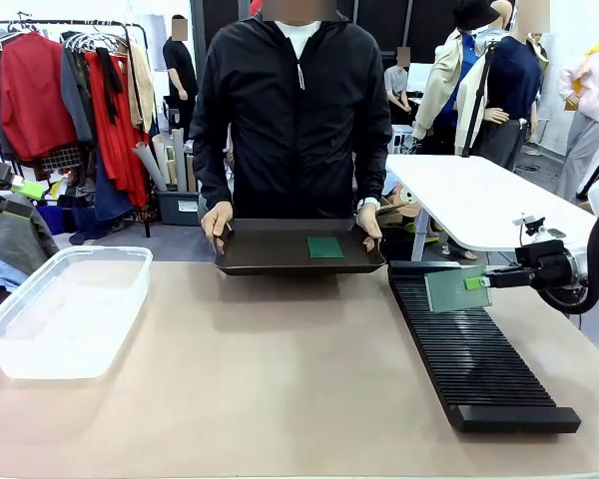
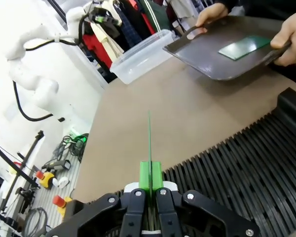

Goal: Sort PCBs into racks and boxes based on the side picked up.
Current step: If the short side of the Blank PCB is picked up, insert it into the PCB Rack ; if the long side is picked up, place it in the Organizing box.

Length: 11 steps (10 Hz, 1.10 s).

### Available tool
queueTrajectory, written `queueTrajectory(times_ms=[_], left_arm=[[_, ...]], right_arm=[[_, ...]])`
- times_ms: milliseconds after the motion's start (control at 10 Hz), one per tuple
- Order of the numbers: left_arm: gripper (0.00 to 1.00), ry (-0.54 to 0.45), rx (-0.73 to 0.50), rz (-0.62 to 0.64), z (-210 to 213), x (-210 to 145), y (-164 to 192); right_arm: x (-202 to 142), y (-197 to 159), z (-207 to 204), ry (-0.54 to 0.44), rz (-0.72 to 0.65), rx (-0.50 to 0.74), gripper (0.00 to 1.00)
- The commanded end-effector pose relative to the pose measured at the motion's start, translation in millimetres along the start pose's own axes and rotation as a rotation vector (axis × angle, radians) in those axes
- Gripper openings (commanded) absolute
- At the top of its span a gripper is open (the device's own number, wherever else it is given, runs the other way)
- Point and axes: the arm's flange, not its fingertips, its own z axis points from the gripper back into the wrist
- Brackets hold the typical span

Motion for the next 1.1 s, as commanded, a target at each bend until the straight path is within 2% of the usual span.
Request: queueTrajectory(times_ms=[0, 1000], left_arm=[[1.00, 0.005, -0.001, -0.004, 0, 0, 0], [1.00, 0.005, -0.001, -0.004, 0, 0, 0]], right_arm=[[-7, 11, -3, 0.035, 0.033, -0.032, 0.00], [-48, 16, -8, -0.001, 0.189, -0.125, 0.00]])
